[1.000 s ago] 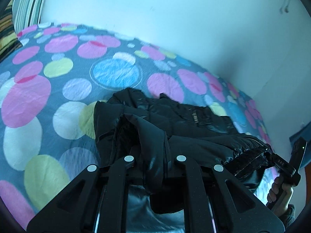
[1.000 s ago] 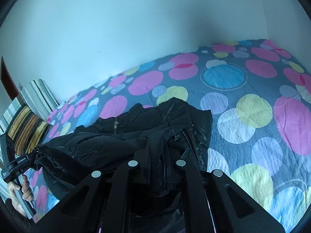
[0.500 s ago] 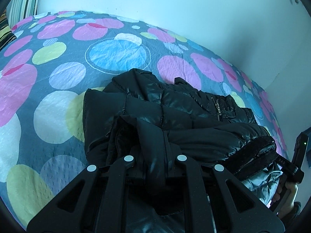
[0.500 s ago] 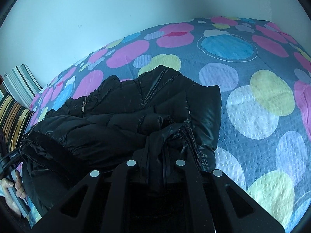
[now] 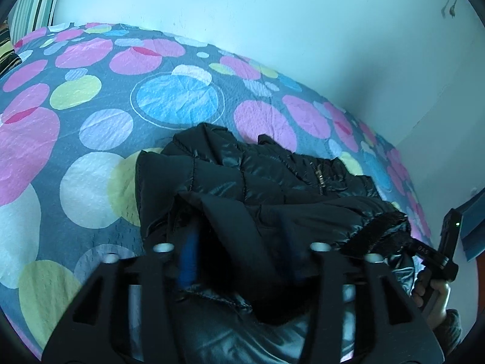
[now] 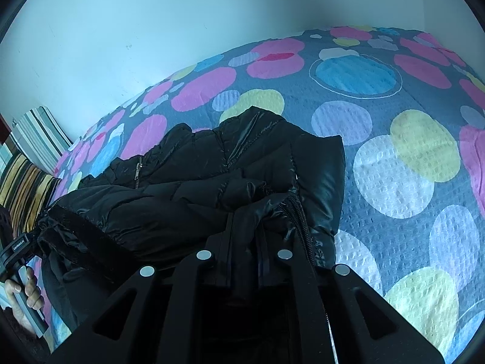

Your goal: Fold large clothes

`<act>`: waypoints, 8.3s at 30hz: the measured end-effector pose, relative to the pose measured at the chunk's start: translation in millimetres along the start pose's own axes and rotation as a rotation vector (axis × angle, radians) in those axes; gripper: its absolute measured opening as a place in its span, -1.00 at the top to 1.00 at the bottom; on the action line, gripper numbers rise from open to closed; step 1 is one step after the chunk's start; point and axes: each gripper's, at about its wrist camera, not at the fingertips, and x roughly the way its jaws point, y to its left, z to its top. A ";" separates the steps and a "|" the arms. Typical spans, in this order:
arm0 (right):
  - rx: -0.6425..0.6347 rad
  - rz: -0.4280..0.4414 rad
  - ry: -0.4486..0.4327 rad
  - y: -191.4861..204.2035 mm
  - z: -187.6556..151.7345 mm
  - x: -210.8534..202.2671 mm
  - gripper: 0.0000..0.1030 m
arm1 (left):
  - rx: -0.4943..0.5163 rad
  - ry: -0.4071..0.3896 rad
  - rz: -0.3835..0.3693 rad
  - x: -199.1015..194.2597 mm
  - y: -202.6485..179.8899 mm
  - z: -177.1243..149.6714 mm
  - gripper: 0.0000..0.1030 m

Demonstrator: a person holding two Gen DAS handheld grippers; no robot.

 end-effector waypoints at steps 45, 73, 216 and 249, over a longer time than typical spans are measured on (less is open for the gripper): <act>-0.208 0.078 -0.071 -0.1 20.2 -40.3 -0.43 | 0.145 0.017 -0.037 -6.1 6.7 17.8 -0.68; -0.312 -0.048 -0.028 43.7 85.3 33.2 0.72 | 0.223 0.094 0.140 58.1 -10.4 63.8 0.76; 0.047 -0.066 -0.064 -57.4 -134.1 -182.8 -0.10 | 0.024 0.053 0.093 -133.6 -14.2 -180.2 -0.55; -0.328 0.079 0.177 155.4 -153.2 -54.9 0.21 | -0.069 0.069 -0.016 -112.3 14.8 -138.9 -0.63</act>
